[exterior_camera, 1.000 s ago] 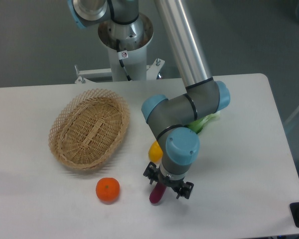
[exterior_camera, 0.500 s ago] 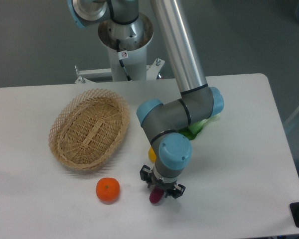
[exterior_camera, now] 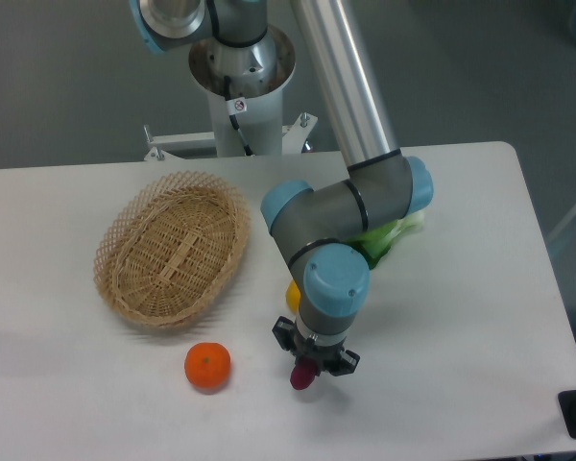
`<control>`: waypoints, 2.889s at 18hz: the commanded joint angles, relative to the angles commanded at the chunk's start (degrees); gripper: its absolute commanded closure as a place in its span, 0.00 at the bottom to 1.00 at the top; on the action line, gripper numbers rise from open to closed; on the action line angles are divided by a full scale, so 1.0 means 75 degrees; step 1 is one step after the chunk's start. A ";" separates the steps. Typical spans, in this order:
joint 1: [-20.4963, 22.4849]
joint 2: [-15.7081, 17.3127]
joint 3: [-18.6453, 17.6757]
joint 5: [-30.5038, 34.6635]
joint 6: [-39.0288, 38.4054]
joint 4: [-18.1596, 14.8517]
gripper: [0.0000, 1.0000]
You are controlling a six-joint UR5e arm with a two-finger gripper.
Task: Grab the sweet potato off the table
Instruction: 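Lower the gripper and close it around the purple sweet potato, then lift the held sweet potato and carry it away from the basket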
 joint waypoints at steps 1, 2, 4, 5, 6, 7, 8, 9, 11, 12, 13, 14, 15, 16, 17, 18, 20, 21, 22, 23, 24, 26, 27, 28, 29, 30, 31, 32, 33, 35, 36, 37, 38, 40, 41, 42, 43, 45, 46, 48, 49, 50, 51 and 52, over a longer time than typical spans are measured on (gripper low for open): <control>0.0047 0.0035 0.0105 -0.0011 0.0012 -0.0011 0.74; 0.0140 0.0047 0.0222 -0.0023 0.0012 -0.0023 0.74; 0.0234 0.0082 0.0340 -0.0012 0.0012 -0.0047 0.75; 0.0293 0.0117 0.0364 -0.0012 0.0012 -0.0058 0.77; 0.0386 0.0187 0.0375 -0.0012 0.0012 -0.0047 0.79; 0.0457 0.0223 0.0399 -0.0012 0.0024 -0.0047 0.79; 0.0527 0.0246 0.0445 -0.0012 0.0059 -0.0058 0.79; 0.0632 0.0305 0.0469 -0.0012 0.0163 -0.0105 0.79; 0.0890 0.0329 0.0656 -0.0012 0.0467 -0.0315 0.79; 0.1007 0.0329 0.0808 -0.0012 0.0655 -0.0514 0.79; 0.1101 0.0305 0.0960 -0.0012 0.0807 -0.0690 0.78; 0.1148 0.0270 0.1066 -0.0012 0.0902 -0.0796 0.78; 0.1230 0.0235 0.1160 0.0000 0.0961 -0.0808 0.78; 0.1312 0.0223 0.1230 -0.0011 0.1008 -0.0820 0.78; 0.1382 0.0212 0.1289 -0.0012 0.1124 -0.0809 0.78; 0.1441 0.0165 0.1324 0.0000 0.1230 -0.0808 0.78; 0.1593 0.0025 0.1511 -0.0012 0.1499 -0.0808 0.78; 0.1687 -0.0011 0.1628 -0.0023 0.1686 -0.0808 0.78; 0.1769 -0.0034 0.1687 -0.0023 0.1839 -0.0820 0.78; 0.1874 -0.0069 0.1711 -0.0035 0.1968 -0.0820 0.78; 0.1957 -0.0070 0.1723 -0.0035 0.2062 -0.0832 0.78; 0.2191 -0.0081 0.1735 -0.0035 0.2249 -0.0844 0.78; 0.2296 -0.0151 0.1781 -0.0035 0.2482 -0.0844 0.78; 0.2332 -0.0175 0.1817 -0.0012 0.2531 -0.0855 0.78; 0.2344 -0.0210 0.1863 0.0000 0.2532 -0.0890 0.78; 0.2391 -0.0245 0.1945 0.0012 0.2543 -0.0937 0.78; 0.2472 -0.0315 0.2027 0.0070 0.2543 -0.1019 0.78; 0.2508 -0.0339 0.2109 0.0152 0.2567 -0.1124 0.78; 0.2531 -0.0363 0.2156 0.0222 0.2752 -0.1229 0.78; 0.2578 -0.0410 0.2215 0.0397 0.3209 -0.1335 0.78; 0.2625 -0.0410 0.2215 0.0433 0.3269 -0.1347 0.78; 0.2683 -0.0410 0.2227 0.0411 0.3316 -0.1394 0.78; 0.2742 -0.0410 0.2285 0.0410 0.3456 -0.1441 0.78; 0.2766 -0.0456 0.2391 0.0387 0.3586 -0.1523 0.78; 0.2766 -0.0468 0.2403 0.0398 0.3586 -0.1547 0.77; 0.2766 -0.0468 0.2391 0.0422 0.3586 -0.1547 0.77; 0.2766 -0.0468 0.2403 0.0434 0.3586 -0.1547 0.77; 0.2778 -0.0480 0.2403 0.0434 0.3586 -0.1535 0.78; 0.2778 -0.0492 0.2403 0.0445 0.3586 -0.1535 0.78; 0.2778 -0.0492 0.2403 0.0457 0.3586 -0.1523 0.78; 0.2766 -0.0480 0.2391 0.0469 0.3586 -0.1512 0.78; 0.2766 -0.0480 0.2380 0.0550 0.3586 -0.1512 0.78; 0.2766 -0.0480 0.2345 0.0621 0.3586 -0.1500 0.78; 0.2766 -0.0468 0.2310 0.0621 0.3586 -0.1465 0.78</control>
